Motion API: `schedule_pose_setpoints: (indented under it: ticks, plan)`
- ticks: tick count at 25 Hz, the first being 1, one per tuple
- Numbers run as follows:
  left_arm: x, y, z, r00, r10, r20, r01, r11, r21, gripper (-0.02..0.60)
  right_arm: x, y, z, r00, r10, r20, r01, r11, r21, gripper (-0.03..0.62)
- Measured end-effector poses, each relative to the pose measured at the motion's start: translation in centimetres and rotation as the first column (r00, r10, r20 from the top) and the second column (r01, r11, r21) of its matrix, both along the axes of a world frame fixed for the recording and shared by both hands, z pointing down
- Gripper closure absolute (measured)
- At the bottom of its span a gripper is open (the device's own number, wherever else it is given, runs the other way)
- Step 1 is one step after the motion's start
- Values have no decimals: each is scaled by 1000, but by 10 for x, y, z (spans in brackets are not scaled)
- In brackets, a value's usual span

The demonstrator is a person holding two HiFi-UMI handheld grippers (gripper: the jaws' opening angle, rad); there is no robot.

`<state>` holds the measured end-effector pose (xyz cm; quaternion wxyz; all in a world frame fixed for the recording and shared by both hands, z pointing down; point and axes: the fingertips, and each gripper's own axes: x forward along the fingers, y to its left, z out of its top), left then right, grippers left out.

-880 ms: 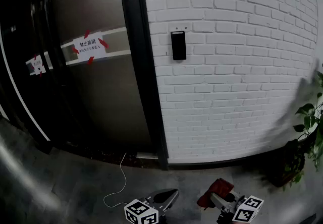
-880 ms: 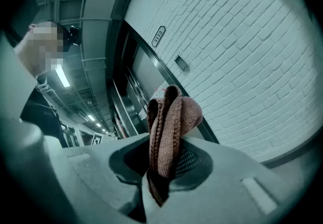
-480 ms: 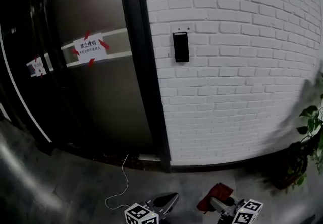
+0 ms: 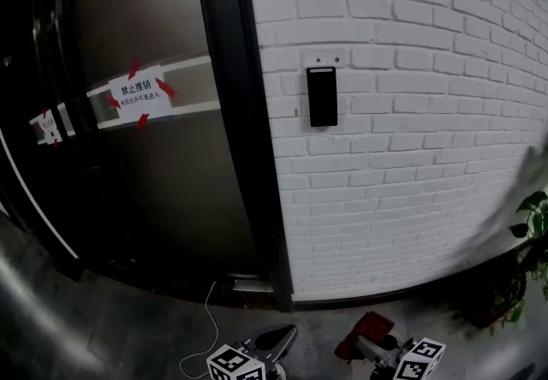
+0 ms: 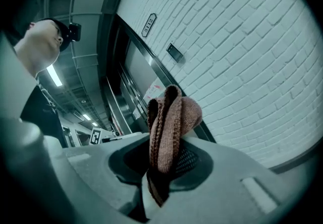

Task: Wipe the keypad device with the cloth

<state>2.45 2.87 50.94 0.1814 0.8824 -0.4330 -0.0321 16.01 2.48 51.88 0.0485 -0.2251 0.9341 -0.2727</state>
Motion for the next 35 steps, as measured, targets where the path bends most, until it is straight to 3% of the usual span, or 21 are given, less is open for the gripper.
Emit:
schedule_pose_setpoints:
  ticks: [6, 10, 16, 20, 23, 25, 27, 29, 30, 33, 34, 35]
  plan:
    - [-57, -76, -28, 996, 88, 18, -88, 995, 37, 565, -56, -65, -19, 994, 111, -10, -111, 994, 19, 533]
    - [-83, -127, -38, 990, 135, -28, -133, 989, 69, 566, -89, -103, -21, 985, 174, 9, -174, 984, 28, 533]
    - [-95, -162, -35, 979, 194, -60, -188, 978, 88, 565, -112, -142, -23, 969, 217, -119, -203, 972, 119, 534]
    - [-93, -173, -25, 977, 212, -32, -209, 976, 64, 566, -118, -173, -48, 961, 213, -179, -170, 959, 227, 534]
    - [-88, -186, -29, 977, 213, -31, -210, 976, 63, 566, -117, -199, -81, 923, 244, -296, -111, 908, 404, 534]
    - [-83, -197, -33, 976, 216, -29, -213, 974, 77, 565, -115, -219, -119, 872, 303, -385, -35, 821, 569, 534]
    - [-78, -210, -36, 979, 204, -26, -201, 976, 89, 566, -113, -238, -165, 796, 402, -453, 57, 694, 717, 534]
    - [-74, -218, -39, 982, 186, -35, -182, 979, 89, 566, -114, -254, -213, 698, 534, -477, 143, 549, 824, 534]
    - [-72, -219, -39, 983, 181, -44, -176, 980, 87, 565, -116, -260, -237, 648, 608, -458, 184, 459, 869, 534]
    - [-66, -223, -41, 982, 176, -64, -170, 982, 81, 565, -127, -284, -298, 477, 821, -314, 360, 143, 922, 534]
    - [-65, -224, -42, 982, 175, -67, -170, 982, 80, 565, -131, -293, -314, 423, 869, -256, 423, 60, 904, 534]
    - [-65, -225, -42, 982, 175, -68, -169, 982, 79, 565, -135, -303, -327, 379, 902, -205, 478, -1, 878, 534]
